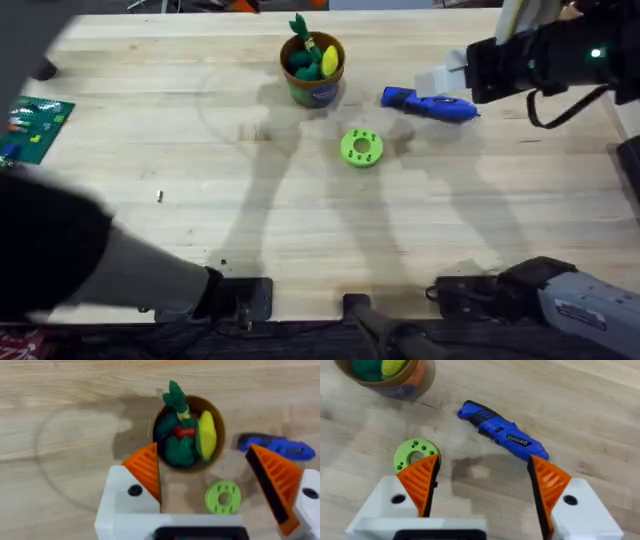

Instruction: Pick up the gripper from the table and insert it into the empty holder that is missing its gripper. Then pick up a screw, insert it into the mounting hole, and use the screwdriver to tighten it. Finally, clean up the table by picking up the vegetable and placing it into the bucket.

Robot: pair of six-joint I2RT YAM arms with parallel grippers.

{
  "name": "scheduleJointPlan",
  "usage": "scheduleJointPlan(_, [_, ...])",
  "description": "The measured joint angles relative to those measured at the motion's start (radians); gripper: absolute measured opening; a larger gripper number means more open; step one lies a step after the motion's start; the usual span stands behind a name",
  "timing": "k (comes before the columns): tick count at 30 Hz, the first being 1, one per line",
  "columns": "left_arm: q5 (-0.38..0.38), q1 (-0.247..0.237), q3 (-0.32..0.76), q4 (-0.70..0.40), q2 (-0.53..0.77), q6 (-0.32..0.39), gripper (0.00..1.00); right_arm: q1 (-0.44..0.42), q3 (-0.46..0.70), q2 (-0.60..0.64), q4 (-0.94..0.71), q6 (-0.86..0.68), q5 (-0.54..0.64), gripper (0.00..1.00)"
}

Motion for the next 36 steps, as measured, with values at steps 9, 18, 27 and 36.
scheduleJointPlan(9, [-0.07,0.004,0.019,-0.359,-0.19,0.076,0.986,0.0,0.0,-0.016,-0.005,0.0,0.0,0.97])
scheduleJointPlan(18, [-0.117,0.004,-0.152,-0.366,-0.294,0.104,0.986,0.0,0.0,-0.061,-0.01,0.0,0.0,0.97])
scheduleJointPlan(27, [-0.117,0.004,-0.307,-0.31,-0.336,0.105,0.986,0.0,0.0,-0.066,-0.024,0.0,0.0,0.97])
scheduleJointPlan(36, [-0.117,0.004,-0.311,-0.296,-0.336,0.105,0.986,0.0,0.0,-0.066,-0.026,0.0,0.0,0.97])
